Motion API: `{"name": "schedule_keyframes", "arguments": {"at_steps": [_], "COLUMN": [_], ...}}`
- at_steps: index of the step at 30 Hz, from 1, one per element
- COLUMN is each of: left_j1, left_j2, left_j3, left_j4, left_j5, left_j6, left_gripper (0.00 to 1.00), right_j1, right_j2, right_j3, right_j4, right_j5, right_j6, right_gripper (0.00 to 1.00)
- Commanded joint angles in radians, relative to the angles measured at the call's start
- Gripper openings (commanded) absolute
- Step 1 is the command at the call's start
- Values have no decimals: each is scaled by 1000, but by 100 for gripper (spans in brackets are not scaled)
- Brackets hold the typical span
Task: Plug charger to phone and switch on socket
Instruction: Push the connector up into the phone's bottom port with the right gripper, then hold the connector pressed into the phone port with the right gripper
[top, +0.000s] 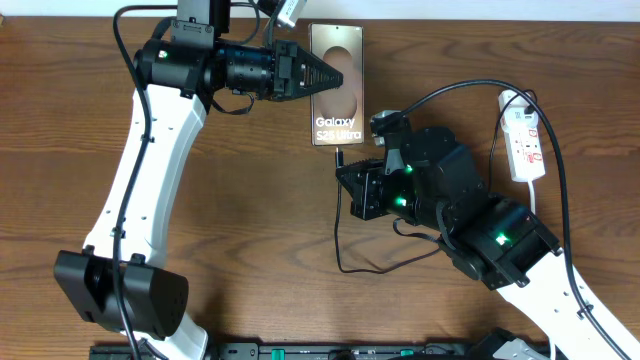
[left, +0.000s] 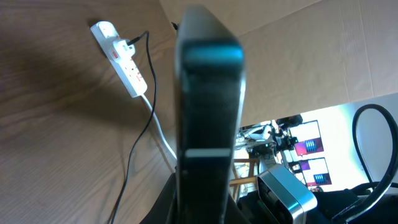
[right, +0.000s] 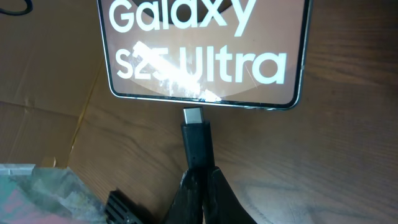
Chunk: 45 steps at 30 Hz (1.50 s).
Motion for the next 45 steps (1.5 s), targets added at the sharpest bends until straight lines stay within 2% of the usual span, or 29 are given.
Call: {"name": "schedule_keyframes", "arguments": {"at_steps": [1,45], "left_j1": [-1,-1], "left_j2": [1,1], "left_j3": [13,13], "left_j4": [5,6], "left_j5": [36,-2], "left_j6": [13,13], "left_gripper": [7,7], "right_j1": [-7,-4], "right_j2": [2,26], "right_j3": [23,64], "right_j4": [2,-43], "right_j5": [21,30], "right_j6": [-26,-34], "right_gripper": [1,1]}}
